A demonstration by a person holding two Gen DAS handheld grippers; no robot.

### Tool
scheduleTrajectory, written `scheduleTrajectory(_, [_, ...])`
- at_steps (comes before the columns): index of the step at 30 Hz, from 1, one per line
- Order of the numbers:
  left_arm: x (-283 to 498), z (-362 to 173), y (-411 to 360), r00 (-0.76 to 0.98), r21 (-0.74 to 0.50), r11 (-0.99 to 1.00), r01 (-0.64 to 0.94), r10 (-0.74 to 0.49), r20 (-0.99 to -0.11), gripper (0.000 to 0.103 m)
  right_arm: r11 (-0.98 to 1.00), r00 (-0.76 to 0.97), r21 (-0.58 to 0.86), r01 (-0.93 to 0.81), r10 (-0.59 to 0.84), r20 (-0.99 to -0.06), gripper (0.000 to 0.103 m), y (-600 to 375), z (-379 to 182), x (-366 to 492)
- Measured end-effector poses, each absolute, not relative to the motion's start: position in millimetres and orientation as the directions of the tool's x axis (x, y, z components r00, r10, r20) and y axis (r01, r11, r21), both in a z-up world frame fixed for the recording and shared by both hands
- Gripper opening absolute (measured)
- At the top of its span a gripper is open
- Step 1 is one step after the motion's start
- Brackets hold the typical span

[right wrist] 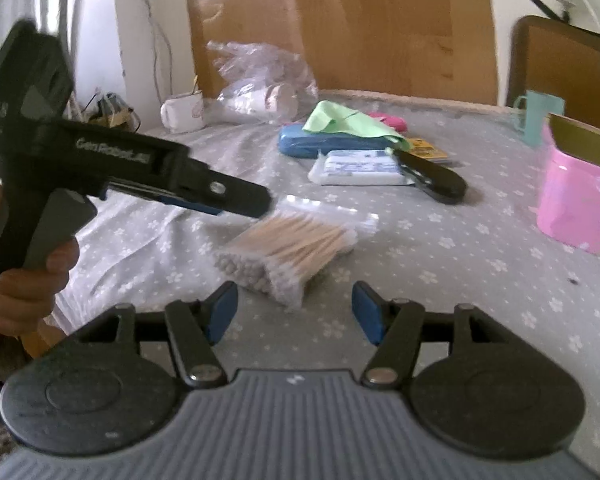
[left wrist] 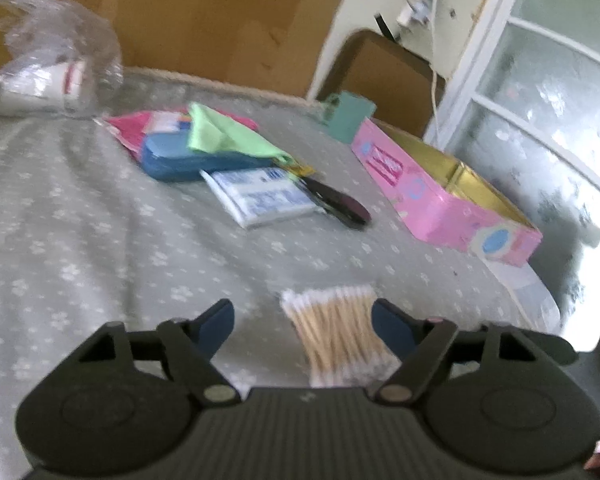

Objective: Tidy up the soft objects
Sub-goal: 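Grasp the cotton swab bag with the left tool and drop it into the pink tin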

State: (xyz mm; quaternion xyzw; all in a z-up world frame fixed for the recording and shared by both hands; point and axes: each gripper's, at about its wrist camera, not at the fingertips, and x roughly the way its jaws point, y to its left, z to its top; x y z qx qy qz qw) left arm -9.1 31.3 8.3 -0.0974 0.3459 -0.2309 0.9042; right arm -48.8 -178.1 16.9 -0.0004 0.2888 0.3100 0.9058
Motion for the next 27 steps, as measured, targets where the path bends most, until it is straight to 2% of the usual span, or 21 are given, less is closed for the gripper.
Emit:
scheduleTrajectory(1, [-7.8, 6.1, 26.3, 0.642, -0.332, 0.873, 0.356, -0.487, -0.593, 0.067, 0.804, 0.639, 0.17, -0.57, 0.563, -0.525, 0.067, -174.3, 14.7, -49.6])
scheduleTrajectory(2, [-6.2, 2.4, 19.8, 0.619, -0.338, 0.869, 0.362, -0.495, -0.61, 0.054, 0.802, 0.636, 0.164, -0.575, 0.564, -0.526, 0.066, -174.3, 10.0, -49.9])
scheduleTrajectory(3, [-5.2, -0.6, 14.3, 0.598, -0.355, 0.858, 0.372, -0.514, -0.615, 0.051, 0.8, 0.637, 0.156, -0.579, 0.563, -0.526, 0.058, -171.6, 6.5, -49.6])
scheduleTrajectory(5, [-4.9, 2.1, 4.2, 0.587, -0.355, 0.851, 0.387, -0.525, -0.617, 0.048, 0.792, 0.644, 0.13, -0.597, 0.569, -0.511, 0.048, -163.9, 3.9, -48.0])
scheduleTrajectory(8, [-2.9, 18.8, -17.7, 0.611, -0.297, 0.849, 0.437, -0.523, -0.594, 0.046, 0.793, 0.671, 0.079, -0.605, 0.56, -0.486, 0.047, -160.1, 6.0, -49.7])
scheduleTrajectory(13, [18.0, 62.2, -73.4, 0.615, -0.236, 0.79, 0.566, -0.595, -0.517, 0.048, 0.861, 0.802, 0.011, -0.508, 0.478, -0.358, 0.047, -195.7, 23.5, -48.5])
scheduleTrajectory(16, [36.2, 84.4, -121.2, 0.615, -0.177, 0.744, 0.645, -0.642, -0.458, 0.049, 0.91, 0.879, -0.027, -0.413, 0.391, -0.274, 0.047, -229.8, 42.0, -39.5])
scheduleTrajectory(19, [58.5, 89.7, -160.4, 0.604, -0.156, 0.719, 0.677, -0.664, -0.44, 0.05, 0.95, 0.931, -0.05, -0.308, 0.29, -0.223, 0.047, -264.1, 58.2, -22.3])
scheduleTrajectory(22, [88.9, 81.4, -195.8, 0.6, -0.154, 0.722, 0.675, -0.658, -0.455, 0.057, 0.975, 0.956, -0.06, -0.213, 0.196, -0.218, 0.048, -294.2, 62.5, 3.2])
scheduleTrajectory(24, [104.7, 72.7, -214.4, 0.616, -0.142, 0.751, 0.645, -0.621, -0.485, 0.069, 0.985, 0.961, -0.061, -0.159, 0.14, -0.237, 0.051, -307.7, 60.4, 24.7])
scheduleTrajectory(27, [108.0, 61.3, -217.1, 0.647, -0.113, 0.788, 0.605, -0.569, -0.508, 0.07, 0.992, 0.958, -0.114, -0.056, 0.021, -0.287, 0.055, -314.5, 48.3, 62.2])
